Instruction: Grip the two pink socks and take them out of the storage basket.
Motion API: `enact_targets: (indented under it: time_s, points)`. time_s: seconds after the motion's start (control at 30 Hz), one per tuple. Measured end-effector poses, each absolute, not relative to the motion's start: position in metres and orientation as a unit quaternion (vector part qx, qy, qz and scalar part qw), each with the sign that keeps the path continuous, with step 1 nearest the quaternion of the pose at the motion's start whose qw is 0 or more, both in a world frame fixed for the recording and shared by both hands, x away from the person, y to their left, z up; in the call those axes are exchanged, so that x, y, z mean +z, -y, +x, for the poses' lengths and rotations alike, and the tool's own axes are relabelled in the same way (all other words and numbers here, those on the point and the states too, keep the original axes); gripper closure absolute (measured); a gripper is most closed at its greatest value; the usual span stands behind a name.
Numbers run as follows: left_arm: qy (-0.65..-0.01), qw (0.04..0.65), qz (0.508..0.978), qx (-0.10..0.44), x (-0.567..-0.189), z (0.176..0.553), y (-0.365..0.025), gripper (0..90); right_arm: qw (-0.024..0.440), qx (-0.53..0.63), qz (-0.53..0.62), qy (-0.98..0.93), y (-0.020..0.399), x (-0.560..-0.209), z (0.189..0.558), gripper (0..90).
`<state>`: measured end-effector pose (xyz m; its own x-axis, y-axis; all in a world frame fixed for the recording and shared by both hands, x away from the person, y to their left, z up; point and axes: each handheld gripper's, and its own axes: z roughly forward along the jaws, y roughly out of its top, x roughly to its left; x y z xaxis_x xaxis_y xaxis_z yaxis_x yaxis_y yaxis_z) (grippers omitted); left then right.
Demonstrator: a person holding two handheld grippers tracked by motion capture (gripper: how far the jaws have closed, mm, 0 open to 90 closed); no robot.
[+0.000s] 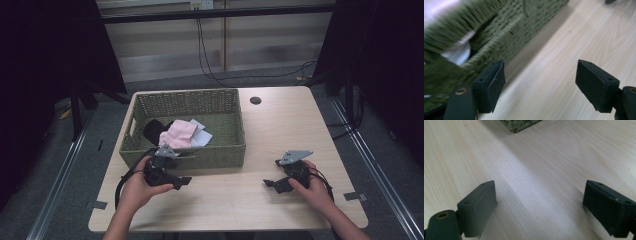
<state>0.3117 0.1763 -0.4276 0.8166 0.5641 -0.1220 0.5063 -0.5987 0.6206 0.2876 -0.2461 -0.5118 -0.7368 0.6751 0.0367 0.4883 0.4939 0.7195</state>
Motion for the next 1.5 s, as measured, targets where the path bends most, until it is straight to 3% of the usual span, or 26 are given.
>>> enact_targets:
  time_s: [0.97,1.5]
  points:
    - [-0.314,0.330,0.890,0.026,-0.352,0.354,-0.178,24.1,0.126,0.371,0.340,-0.855,0.246,-0.512,0.288,10.7]
    - [-0.352,0.288,0.890,0.032,-0.349,0.396,-0.184,24.7,0.126,0.371,0.340,-0.855,0.246,-0.512,0.288,10.7]
